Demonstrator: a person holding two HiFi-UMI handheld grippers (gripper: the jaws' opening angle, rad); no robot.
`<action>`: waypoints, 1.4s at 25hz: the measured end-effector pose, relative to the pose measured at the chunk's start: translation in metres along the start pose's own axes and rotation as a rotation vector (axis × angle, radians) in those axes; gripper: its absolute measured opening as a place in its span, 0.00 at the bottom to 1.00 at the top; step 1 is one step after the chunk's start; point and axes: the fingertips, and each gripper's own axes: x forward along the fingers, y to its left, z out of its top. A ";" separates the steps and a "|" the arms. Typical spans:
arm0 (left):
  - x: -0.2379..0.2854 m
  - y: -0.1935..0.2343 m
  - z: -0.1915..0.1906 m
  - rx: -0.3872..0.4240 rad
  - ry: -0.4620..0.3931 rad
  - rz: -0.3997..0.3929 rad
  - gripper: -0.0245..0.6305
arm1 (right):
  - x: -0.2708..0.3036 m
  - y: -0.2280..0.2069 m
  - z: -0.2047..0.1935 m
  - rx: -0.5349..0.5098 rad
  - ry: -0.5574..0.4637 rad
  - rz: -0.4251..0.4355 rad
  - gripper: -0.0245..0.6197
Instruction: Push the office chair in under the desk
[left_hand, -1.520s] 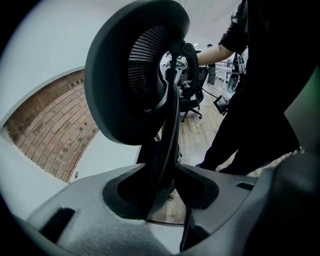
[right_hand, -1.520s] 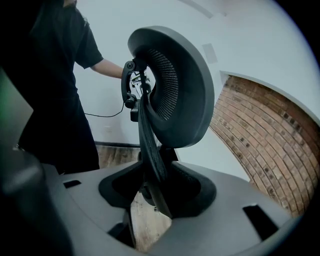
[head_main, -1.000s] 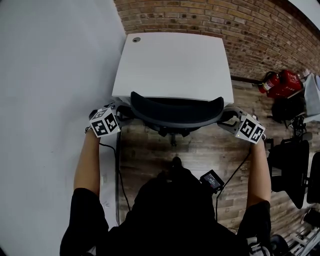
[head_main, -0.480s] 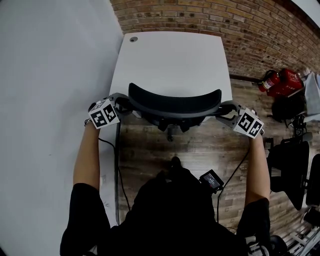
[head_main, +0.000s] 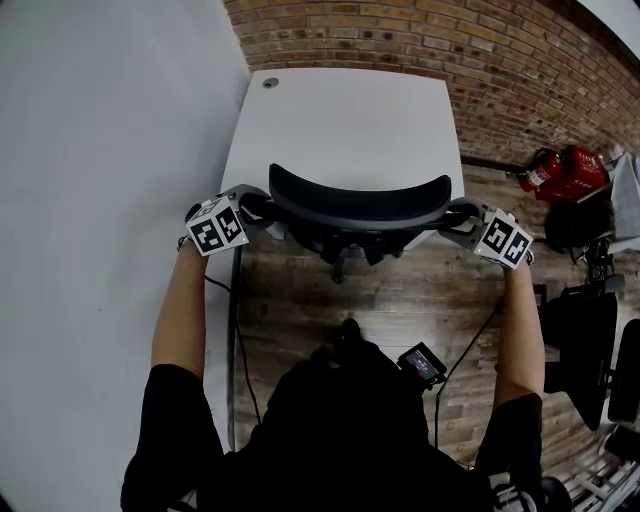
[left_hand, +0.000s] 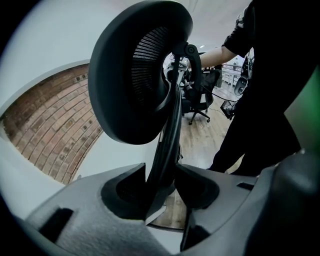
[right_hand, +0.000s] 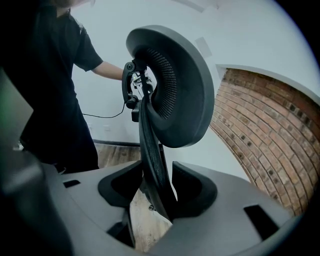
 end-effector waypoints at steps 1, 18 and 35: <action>0.001 0.002 0.002 -0.001 0.000 0.002 0.31 | -0.001 -0.003 -0.002 0.003 0.002 -0.003 0.34; 0.007 0.019 0.004 0.003 0.001 -0.009 0.32 | 0.001 -0.012 -0.005 -0.003 -0.027 -0.007 0.34; 0.006 0.013 0.003 0.022 -0.043 0.015 0.33 | -0.002 -0.003 -0.003 0.012 0.053 -0.118 0.37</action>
